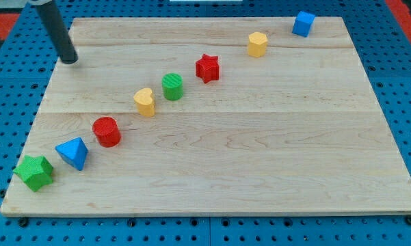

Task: Slide the blue cube to bottom right

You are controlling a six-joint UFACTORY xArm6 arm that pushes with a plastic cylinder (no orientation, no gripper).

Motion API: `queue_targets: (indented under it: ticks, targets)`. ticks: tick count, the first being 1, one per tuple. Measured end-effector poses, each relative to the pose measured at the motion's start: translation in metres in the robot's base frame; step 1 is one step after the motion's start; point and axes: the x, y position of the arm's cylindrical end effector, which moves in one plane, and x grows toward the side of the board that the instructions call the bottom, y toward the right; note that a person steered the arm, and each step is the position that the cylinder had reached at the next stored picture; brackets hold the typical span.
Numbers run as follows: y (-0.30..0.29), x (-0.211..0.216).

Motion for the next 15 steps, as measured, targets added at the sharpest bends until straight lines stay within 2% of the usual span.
queue_targets:
  ticks: [3,5,6,7,8,9,10,12,13,14,15]
  targets:
    - [0.206,-0.099]
    - [0.380,-0.117]
    - [0.420,-0.117]
    - [0.446,-0.094]
    - [0.437,-0.086]
    - [0.427,-0.102]
    - [0.456,-0.085]
    - [0.466,-0.034]
    - [0.451,-0.045]
    - [0.451,-0.075]
    - [0.488,-0.076]
